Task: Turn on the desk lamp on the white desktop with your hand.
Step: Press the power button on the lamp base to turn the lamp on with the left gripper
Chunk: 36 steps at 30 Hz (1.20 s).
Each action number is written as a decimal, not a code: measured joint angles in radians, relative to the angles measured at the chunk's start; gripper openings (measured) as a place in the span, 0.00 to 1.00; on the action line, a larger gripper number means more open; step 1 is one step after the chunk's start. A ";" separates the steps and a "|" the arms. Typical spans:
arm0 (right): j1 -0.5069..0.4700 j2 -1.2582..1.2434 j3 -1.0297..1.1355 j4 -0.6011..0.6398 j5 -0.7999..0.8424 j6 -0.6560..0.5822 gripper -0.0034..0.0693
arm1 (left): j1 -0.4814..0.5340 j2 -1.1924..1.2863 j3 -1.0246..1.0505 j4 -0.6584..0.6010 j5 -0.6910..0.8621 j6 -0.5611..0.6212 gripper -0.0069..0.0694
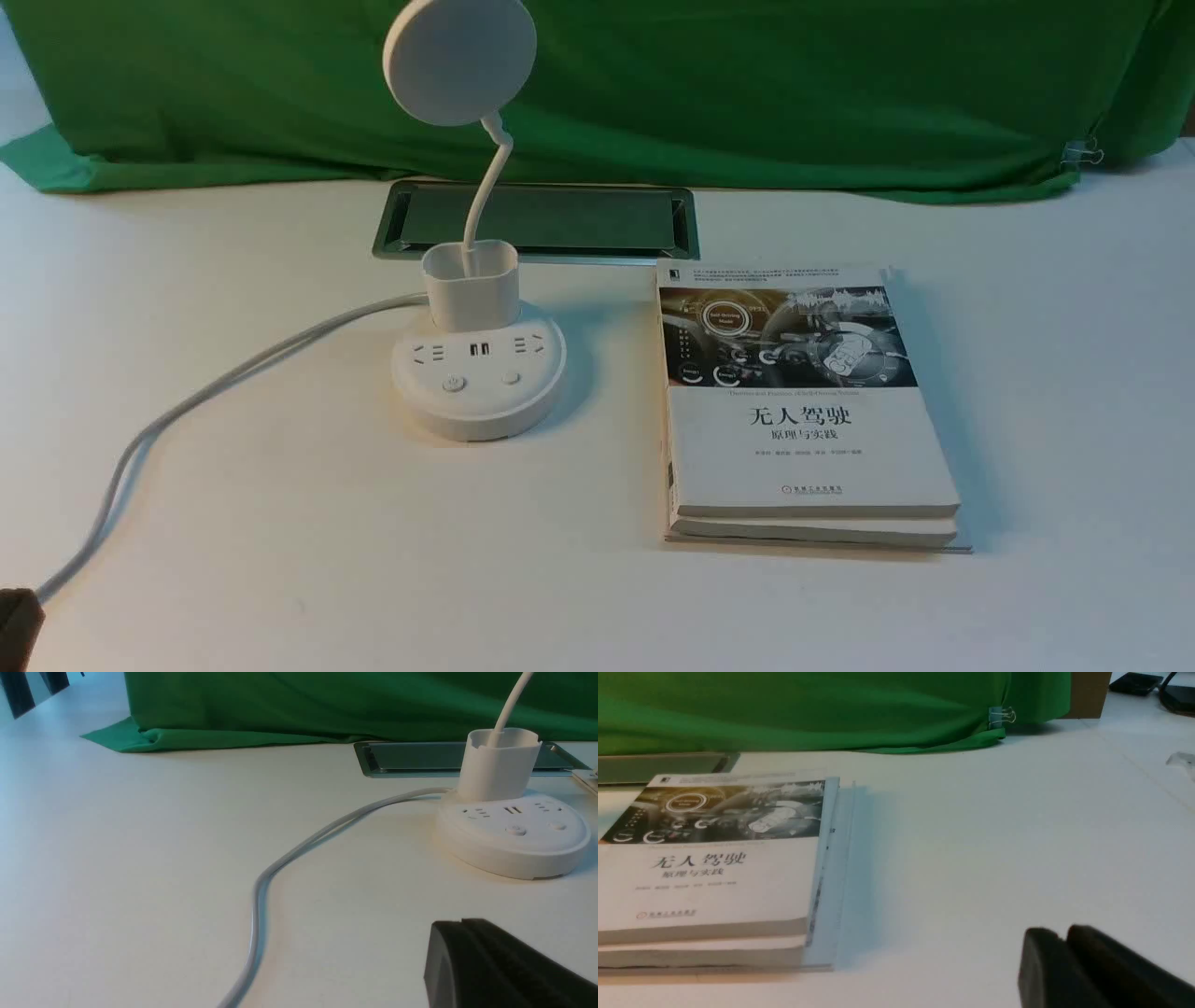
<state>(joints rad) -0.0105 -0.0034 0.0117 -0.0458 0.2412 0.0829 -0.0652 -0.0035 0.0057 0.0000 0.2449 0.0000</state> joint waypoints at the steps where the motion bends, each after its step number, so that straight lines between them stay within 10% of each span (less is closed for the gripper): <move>1: 0.000 0.000 0.000 0.000 0.000 0.000 0.22 | 0.000 0.000 0.000 0.000 0.000 0.000 0.12; 36: 0.000 0.000 0.000 0.000 0.000 0.000 0.30 | 0.000 0.000 0.000 0.000 -0.050 0.000 0.12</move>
<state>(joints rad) -0.0105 -0.0034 0.0117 -0.0458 0.2412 0.0830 -0.0652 -0.0035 0.0057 0.0000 0.1946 0.0000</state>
